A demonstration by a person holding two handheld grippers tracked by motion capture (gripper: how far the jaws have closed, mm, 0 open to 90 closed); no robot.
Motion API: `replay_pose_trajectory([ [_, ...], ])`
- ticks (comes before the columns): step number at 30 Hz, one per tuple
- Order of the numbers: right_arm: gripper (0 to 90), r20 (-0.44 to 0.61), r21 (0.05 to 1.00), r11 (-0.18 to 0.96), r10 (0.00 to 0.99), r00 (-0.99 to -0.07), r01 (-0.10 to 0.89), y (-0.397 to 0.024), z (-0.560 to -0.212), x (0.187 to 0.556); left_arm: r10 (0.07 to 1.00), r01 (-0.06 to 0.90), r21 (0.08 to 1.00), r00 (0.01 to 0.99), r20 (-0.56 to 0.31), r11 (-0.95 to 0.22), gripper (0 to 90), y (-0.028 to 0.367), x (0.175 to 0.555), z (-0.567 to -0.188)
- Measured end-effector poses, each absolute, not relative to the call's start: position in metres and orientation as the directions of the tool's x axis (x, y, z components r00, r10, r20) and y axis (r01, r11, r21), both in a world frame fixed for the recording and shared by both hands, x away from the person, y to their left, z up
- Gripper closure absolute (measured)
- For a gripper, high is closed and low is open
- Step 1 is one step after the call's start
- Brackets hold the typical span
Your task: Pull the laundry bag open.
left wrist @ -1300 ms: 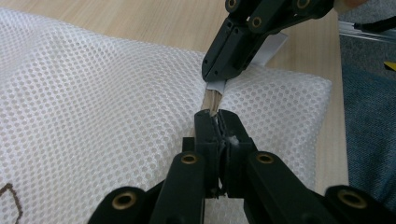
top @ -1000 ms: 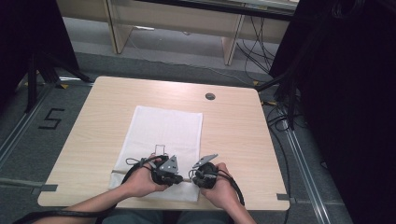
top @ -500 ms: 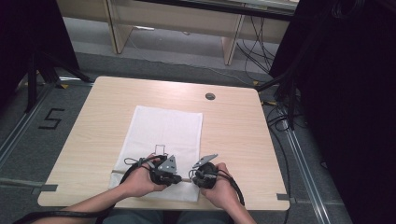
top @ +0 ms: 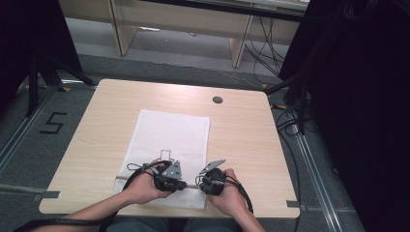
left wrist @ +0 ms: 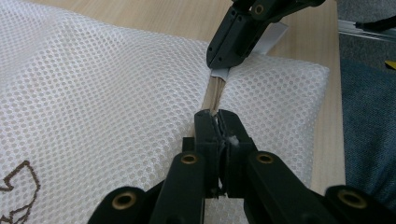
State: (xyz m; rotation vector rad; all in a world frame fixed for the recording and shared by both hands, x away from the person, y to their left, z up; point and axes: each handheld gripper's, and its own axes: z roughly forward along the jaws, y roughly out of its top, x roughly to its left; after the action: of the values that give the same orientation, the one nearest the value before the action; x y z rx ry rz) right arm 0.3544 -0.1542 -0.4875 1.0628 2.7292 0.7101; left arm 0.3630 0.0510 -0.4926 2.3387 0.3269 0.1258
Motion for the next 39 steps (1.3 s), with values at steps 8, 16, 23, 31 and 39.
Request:
replay_pose_trajectory([
  [8,90.0,0.049,0.470,0.641,0.667,-0.743,0.607,-0.154,-0.488,0.354,0.279,0.212,0.705,0.960,-0.021,-0.677,87.2,0.054,0.362,-0.492],
  [16,90.0,0.051,0.470,0.641,0.667,-0.743,0.607,-0.154,-0.488,0.355,0.286,0.220,0.706,0.958,-0.026,-0.673,87.2,0.057,0.362,-0.492],
  [23,90.0,0.050,0.470,0.641,0.667,-0.744,0.606,-0.154,-0.488,0.355,0.284,0.218,0.704,0.959,-0.024,-0.676,87.2,0.059,0.362,-0.491],
  [31,90.0,0.050,0.471,0.641,0.666,-0.744,0.606,-0.154,-0.488,0.354,0.294,0.225,0.707,0.956,-0.026,-0.671,87.2,0.065,0.362,-0.489],
  [39,90.0,0.050,0.470,0.641,0.668,-0.743,0.607,-0.154,-0.488,0.354,0.296,0.225,0.709,0.955,-0.025,-0.668,87.2,0.069,0.362,-0.487],
])
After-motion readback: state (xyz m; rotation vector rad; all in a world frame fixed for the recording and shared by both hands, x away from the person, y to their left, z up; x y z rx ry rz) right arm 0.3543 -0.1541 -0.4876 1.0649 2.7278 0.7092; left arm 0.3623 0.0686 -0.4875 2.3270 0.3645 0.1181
